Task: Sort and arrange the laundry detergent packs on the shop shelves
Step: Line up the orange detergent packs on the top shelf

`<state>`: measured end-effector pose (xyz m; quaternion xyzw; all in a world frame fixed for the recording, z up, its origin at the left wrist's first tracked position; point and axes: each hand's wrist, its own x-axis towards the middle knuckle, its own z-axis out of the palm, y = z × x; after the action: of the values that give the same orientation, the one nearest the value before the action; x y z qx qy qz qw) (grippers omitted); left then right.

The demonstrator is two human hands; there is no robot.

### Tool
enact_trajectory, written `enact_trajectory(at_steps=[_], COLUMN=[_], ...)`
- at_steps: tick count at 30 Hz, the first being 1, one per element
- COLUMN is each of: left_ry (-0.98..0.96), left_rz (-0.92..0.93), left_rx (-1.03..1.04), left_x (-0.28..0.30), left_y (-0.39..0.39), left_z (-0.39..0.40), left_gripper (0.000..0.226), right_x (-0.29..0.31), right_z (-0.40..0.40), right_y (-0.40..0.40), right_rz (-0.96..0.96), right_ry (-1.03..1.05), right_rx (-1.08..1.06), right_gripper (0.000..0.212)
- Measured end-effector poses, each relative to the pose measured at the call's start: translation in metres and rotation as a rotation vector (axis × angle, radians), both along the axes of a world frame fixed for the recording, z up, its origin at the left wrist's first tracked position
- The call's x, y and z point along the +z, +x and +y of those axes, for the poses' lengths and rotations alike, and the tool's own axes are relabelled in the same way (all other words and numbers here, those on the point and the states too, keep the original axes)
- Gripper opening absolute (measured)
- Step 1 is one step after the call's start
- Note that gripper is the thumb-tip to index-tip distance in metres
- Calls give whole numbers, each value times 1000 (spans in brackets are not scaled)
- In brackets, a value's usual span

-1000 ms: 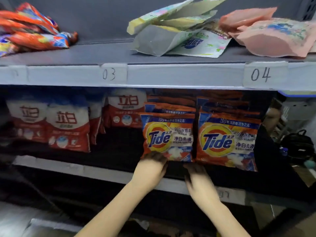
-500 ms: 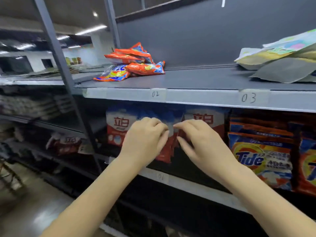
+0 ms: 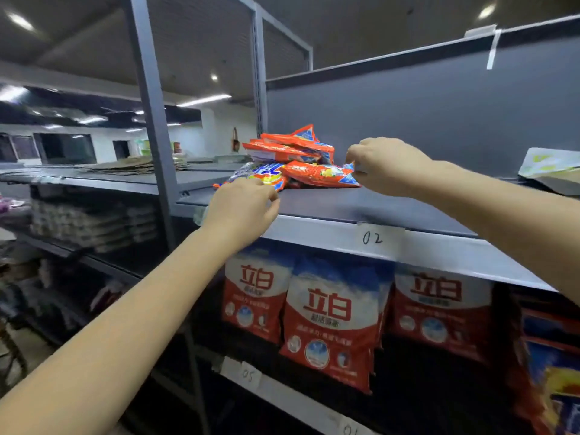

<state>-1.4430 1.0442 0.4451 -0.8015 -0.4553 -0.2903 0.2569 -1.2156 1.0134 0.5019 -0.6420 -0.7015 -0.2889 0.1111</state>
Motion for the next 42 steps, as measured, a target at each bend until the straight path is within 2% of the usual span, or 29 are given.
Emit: enact_trajectory(at_steps=[3, 8, 14, 18, 22, 27, 31, 36, 42], left_ry=[-28, -50, 2, 27, 50, 10, -37, -115, -120], left_rz=[9, 21, 12, -28, -90, -268, -340, -480, -585], left_rx=[35, 51, 51, 5, -79, -211, -272, -350, -491], left_x=[11, 32, 60, 78, 89, 79, 74, 76, 83], left_y=[4, 15, 21, 29, 43, 49, 44, 36, 31], left_z=[51, 135, 220, 268, 298, 323, 326, 326, 312], left_gripper=[32, 32, 32, 33, 34, 32, 35, 38, 41], right_x=[13, 33, 51, 53, 45, 33, 35, 49, 47], right_z=[50, 121, 199, 234, 258, 270, 264, 246, 200], right_y=[9, 19, 21, 13, 12, 14, 7, -12, -31], right_rz=[-44, 8, 1, 88, 169, 265, 283, 244, 263], right_ry=[-48, -92, -109, -178, -286, -169, -102, -47, 86], right_rx=[-73, -130, -192, -220, -296, -273, -287, -320, -387], right_gripper=[27, 30, 35, 48, 45, 29, 21, 21, 20])
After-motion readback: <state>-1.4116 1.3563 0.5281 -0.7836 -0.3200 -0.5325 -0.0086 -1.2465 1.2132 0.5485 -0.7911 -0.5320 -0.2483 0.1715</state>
